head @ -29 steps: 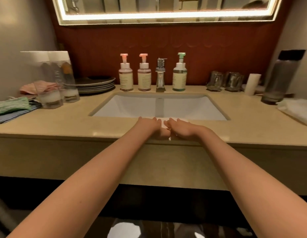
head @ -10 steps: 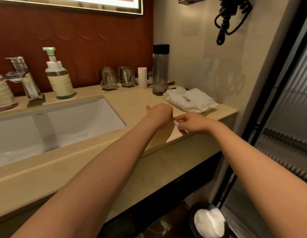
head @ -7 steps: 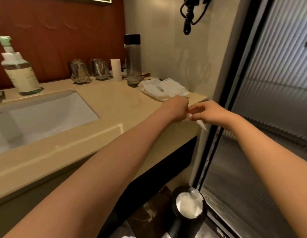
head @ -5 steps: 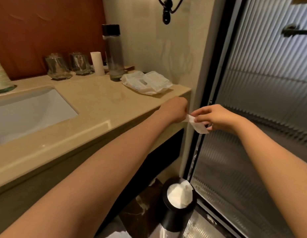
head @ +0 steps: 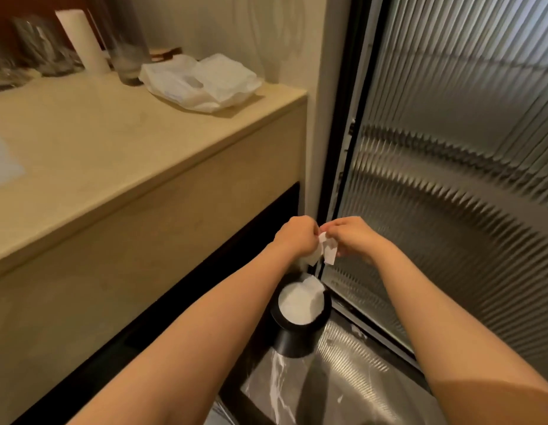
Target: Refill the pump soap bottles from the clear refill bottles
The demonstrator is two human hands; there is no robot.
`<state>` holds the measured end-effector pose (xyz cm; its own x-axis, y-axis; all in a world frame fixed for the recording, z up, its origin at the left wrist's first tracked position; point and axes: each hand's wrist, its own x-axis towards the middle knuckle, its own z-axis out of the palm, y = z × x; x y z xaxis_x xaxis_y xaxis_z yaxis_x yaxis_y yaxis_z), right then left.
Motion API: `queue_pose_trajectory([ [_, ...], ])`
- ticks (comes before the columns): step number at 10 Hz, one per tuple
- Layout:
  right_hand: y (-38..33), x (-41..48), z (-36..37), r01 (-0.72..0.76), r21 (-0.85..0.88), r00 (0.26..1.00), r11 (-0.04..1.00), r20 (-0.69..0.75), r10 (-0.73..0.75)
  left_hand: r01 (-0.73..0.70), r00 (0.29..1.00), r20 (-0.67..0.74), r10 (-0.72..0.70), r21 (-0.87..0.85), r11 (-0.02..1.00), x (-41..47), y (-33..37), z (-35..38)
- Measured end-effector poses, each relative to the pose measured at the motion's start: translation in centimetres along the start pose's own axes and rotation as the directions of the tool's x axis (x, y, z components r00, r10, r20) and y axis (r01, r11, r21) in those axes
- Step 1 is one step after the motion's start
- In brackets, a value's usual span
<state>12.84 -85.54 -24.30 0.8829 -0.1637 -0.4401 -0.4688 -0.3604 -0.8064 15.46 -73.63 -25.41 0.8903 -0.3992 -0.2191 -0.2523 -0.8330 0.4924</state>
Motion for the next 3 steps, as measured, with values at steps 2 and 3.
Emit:
queue_pose_trajectory([
  [2,3.3,3.2,2.3,-0.140,0.099,0.989,0.985,0.068,0.134,0.032,0.969,0.240,-0.049,0.072,0.997,1.4,-2.4,2.3],
  [3,4.5,4.2,3.2,-0.157,0.058,0.987,0.986,0.052,0.154,0.011,0.881,0.460,-0.115,0.223,0.975,1.4,-3.7,3.1],
])
